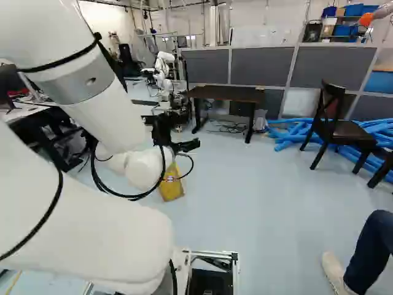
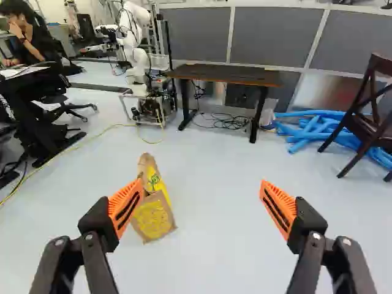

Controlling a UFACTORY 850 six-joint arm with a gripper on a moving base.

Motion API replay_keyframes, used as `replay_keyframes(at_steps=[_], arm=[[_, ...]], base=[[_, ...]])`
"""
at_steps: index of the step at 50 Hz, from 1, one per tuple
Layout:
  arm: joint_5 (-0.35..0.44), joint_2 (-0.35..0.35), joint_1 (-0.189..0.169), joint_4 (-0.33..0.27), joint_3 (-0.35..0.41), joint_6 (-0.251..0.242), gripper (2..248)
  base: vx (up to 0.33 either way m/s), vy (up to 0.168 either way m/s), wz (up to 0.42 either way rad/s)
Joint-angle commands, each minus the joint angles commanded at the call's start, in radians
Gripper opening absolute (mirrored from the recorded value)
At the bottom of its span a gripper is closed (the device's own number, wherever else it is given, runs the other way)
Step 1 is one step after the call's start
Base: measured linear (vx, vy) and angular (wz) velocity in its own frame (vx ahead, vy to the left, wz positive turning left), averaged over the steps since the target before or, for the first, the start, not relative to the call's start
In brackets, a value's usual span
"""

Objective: Pick up the bag on the ground and place it on the table

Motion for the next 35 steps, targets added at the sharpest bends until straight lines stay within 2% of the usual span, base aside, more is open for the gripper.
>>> replay_keyframes(at_steps=[7, 21, 35], arm=[[0.0, 0.0, 0.0, 0.0, 0.0, 0.0, 247], [0.0, 0.0, 0.0, 0.0, 0.0, 0.0, 247], [0.0, 0.0, 0.0, 0.0, 0.0, 0.0, 247]], base=[[0.065, -0.04, -0.026], [0.181, 0.003, -0.01], [0.239, 0.095, 0.188]])
